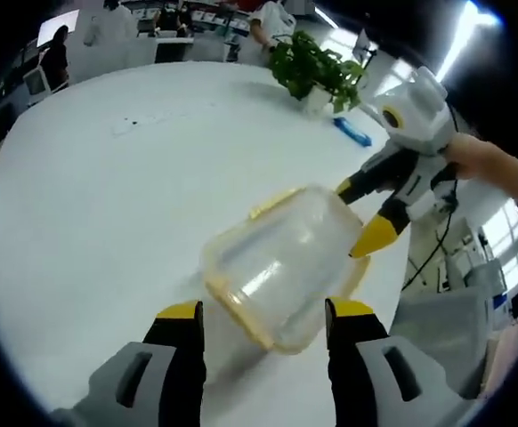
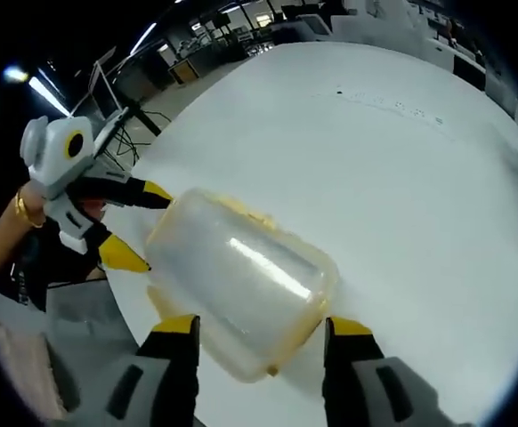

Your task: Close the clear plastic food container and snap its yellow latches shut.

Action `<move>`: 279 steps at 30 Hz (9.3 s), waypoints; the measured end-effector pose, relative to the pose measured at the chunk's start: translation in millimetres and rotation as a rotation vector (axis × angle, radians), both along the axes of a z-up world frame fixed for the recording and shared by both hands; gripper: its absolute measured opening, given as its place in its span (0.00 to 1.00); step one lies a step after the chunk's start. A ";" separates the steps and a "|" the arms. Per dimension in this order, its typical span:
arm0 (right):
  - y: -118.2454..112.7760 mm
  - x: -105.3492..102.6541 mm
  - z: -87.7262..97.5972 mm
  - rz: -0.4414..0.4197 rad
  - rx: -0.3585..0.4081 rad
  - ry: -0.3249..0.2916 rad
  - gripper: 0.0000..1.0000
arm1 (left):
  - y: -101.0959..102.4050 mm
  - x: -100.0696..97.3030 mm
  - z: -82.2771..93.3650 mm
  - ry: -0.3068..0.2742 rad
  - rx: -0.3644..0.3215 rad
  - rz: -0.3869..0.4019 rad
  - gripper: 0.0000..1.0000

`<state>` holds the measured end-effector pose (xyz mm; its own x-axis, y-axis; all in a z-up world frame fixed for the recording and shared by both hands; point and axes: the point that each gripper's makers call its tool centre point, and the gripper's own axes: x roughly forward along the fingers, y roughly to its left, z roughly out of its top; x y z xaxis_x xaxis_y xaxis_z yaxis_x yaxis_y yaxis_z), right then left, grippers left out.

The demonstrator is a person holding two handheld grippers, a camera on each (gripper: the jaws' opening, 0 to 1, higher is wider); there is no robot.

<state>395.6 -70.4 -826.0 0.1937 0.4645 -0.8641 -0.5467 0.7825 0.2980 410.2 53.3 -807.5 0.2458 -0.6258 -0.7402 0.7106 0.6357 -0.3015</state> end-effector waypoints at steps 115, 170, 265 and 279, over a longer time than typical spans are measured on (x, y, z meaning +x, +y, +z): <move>80.6 38.1 3.2 0.639 -0.099 -0.006 0.44 | -68.2 -18.9 -9.9 -0.494 0.149 -0.591 0.58; 88.2 14.5 -0.5 0.666 0.035 0.009 0.44 | -73.2 -40.7 -4.6 -0.436 0.093 -0.497 0.55; 35.5 9.7 8.8 0.174 0.126 -0.140 0.62 | -49.3 -35.2 15.3 -0.434 0.000 -0.246 0.61; 6.3 -6.5 7.3 0.079 0.089 -0.165 0.60 | -12.1 -14.0 12.7 -0.388 -0.024 -0.043 0.55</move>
<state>389.1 -64.2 -818.6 0.2891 0.5568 -0.7787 -0.6528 0.7096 0.2651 396.3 41.2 -794.8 0.4778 -0.6576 -0.5824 0.8007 0.5988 -0.0192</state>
